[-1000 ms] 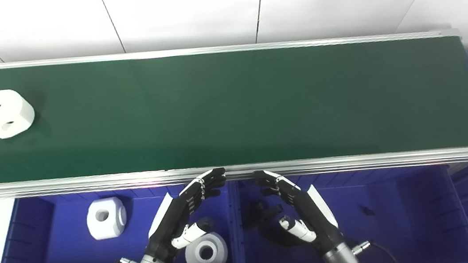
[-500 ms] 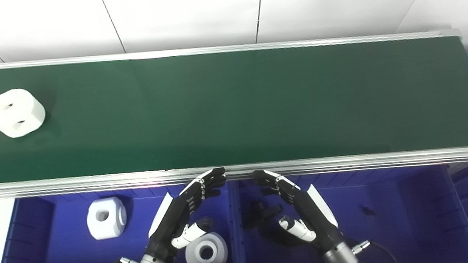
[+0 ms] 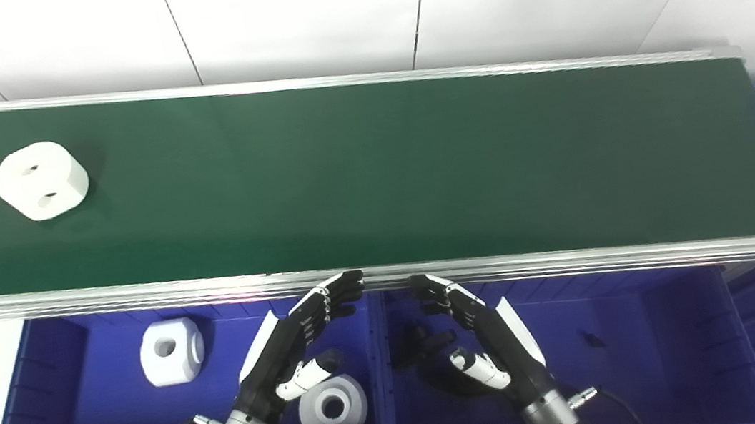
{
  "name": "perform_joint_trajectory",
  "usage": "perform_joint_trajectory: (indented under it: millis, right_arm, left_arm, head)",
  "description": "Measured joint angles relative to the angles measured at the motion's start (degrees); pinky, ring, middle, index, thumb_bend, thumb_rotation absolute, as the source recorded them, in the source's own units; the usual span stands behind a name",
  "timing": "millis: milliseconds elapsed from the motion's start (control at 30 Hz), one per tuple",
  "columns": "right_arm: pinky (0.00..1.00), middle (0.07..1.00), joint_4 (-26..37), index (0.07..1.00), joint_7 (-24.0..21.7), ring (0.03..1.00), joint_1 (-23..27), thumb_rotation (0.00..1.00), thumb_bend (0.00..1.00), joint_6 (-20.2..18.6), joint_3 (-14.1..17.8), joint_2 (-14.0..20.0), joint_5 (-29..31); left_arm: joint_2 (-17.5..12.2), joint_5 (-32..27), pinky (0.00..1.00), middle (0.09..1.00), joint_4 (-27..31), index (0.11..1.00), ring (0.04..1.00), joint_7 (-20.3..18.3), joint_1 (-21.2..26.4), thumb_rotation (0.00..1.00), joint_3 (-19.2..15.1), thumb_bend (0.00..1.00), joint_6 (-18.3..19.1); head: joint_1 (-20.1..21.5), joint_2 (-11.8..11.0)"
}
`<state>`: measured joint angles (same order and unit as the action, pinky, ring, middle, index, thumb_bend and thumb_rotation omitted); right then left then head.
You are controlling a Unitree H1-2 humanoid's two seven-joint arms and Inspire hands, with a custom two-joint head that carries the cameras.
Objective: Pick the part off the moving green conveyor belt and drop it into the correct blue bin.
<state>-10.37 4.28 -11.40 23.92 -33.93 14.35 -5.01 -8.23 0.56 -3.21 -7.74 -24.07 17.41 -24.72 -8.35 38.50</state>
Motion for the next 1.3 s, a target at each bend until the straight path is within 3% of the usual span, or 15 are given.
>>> perform_joint_trajectory:
  millis: [300,567,633,700,733,767,800,1067,1300]
  right_arm:
    - [0.76,0.862,-0.15,0.839,0.05,0.831,-0.08,0.95,0.89,0.0,0.26,-0.08,-0.09]
    - [0.77,0.87,-1.23,0.841,-0.28,0.845,-0.03,0.94,0.89,0.0,1.0,-0.06,0.45]
    - [0.77,0.87,-1.85,0.838,-0.28,0.845,-0.01,0.95,0.9,0.0,1.2,0.06,0.56]
    - [0.76,0.862,-2.4,0.829,-0.28,0.838,0.01,0.95,0.91,0.02,1.26,0.1,0.59]
    - [0.76,0.86,-2.9,0.826,-0.28,0.835,0.05,0.95,0.92,0.05,1.29,0.08,0.63]
    - [0.75,0.859,-3.86,0.824,-0.29,0.833,0.19,0.95,0.92,0.12,1.32,0.04,0.77]
    - [0.74,0.856,-4.86,0.821,-0.33,0.83,0.32,0.95,0.91,0.14,1.39,0.02,0.92]
    - [0.71,0.84,-8.61,0.806,-2.93,0.808,1.0,0.93,0.91,0.14,3.6,-0.46,2.27]
    - [0.71,0.838,-9.7,0.81,-5.01,0.799,1.45,0.92,0.89,0.14,4.83,-0.71,2.47]
  left_arm:
    - [0.63,0.04,0.79,0.842,-0.08,0.838,0.833,-0.22,-0.01,0.82,-0.17,0.77,0.0]
    - [0.65,1.79,0.77,0.834,-0.6,0.828,0.823,1.47,0.32,0.83,0.95,0.77,-0.02]
    - [0.7,2.45,0.76,0.835,-1.62,0.823,0.823,2.42,0.67,0.82,1.47,0.78,-0.07]
    - [0.72,2.49,0.76,0.829,-2.9,0.819,0.818,2.84,0.98,0.8,1.98,0.8,-0.1]
    - [0.72,2.48,0.76,0.827,-3.68,0.818,0.817,2.93,1.14,0.8,2.27,0.81,-0.14]
    - [0.74,2.47,0.75,0.824,-4.62,0.816,0.813,3.07,1.37,0.8,2.55,0.82,-0.18]
    - [0.77,2.48,0.75,0.817,-5.58,0.807,0.806,3.22,1.64,0.8,2.89,0.82,-0.25]
    - [-0.16,4.67,0.74,0.79,-9.16,0.78,0.787,9.31,4.43,0.84,7.04,0.85,-0.27]
    - [-1.44,5.13,0.74,0.775,-9.84,0.762,0.777,13.88,5.55,0.83,10.42,0.85,-0.6]
  head:
    - [-0.97,-0.18]
    - [-4.57,-0.97]
    - [-5.36,-2.11]
    - [-7.72,-7.79]
    - [-7.74,-7.82]
    - [-8.87,-10.09]
    - [-9.4,-10.8]
    - [-12.83,-14.67]
    - [-13.54,-14.59]
